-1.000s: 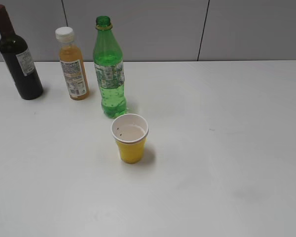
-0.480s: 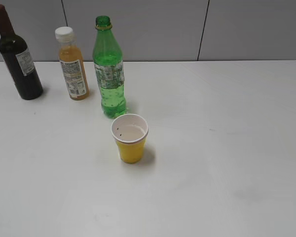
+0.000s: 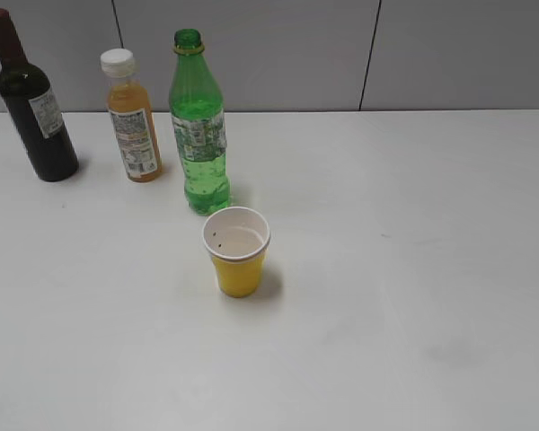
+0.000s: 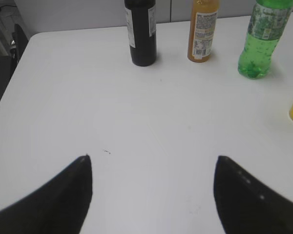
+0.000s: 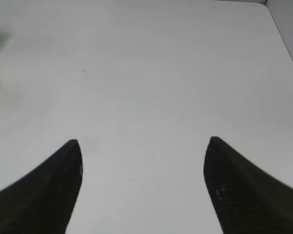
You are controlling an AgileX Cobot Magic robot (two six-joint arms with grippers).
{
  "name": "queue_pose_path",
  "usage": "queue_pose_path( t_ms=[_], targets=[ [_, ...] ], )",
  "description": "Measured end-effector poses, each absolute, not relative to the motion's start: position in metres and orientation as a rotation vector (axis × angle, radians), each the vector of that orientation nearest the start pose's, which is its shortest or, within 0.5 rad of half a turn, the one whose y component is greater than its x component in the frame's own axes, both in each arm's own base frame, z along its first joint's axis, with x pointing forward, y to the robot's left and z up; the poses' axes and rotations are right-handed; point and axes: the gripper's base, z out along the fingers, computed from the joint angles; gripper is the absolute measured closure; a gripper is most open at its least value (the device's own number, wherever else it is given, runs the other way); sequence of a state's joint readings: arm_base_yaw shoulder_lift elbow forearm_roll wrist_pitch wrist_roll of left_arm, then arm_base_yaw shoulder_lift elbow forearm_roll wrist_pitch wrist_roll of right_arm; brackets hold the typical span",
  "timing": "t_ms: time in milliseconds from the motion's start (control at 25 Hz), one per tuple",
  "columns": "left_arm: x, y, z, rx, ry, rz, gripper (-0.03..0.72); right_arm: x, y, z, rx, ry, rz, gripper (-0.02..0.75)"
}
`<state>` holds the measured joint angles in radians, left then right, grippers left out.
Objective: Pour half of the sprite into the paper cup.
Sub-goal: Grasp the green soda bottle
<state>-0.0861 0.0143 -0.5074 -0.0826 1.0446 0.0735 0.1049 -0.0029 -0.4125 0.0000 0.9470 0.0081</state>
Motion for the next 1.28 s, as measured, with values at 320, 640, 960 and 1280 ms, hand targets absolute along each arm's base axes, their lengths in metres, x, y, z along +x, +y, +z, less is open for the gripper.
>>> queue_pose_path(
  t_ms=[320, 640, 960, 1280],
  targets=[
    [-0.004, -0.006, 0.281, 0.165, 2.027, -0.107, 0.099, 0.009, 0.001, 0.262, -0.098, 2.014, 0.072, 0.154],
    [-0.004, -0.006, 0.281, 0.165, 2.027, -0.107, 0.099, 0.009, 0.001, 0.262, -0.098, 2.014, 0.072, 0.155],
    [-0.003, -0.006, 0.281, 0.165, 2.028, -0.098, 0.099, 0.009, 0.001, 0.262, -0.098, 2.014, 0.072, 0.155],
    [0.005, -0.006, 0.300, 0.152, 1.885, -0.101, 0.013, 0.009, 0.001, 0.262, -0.098, 2.014, 0.072, 0.154]
  ],
)
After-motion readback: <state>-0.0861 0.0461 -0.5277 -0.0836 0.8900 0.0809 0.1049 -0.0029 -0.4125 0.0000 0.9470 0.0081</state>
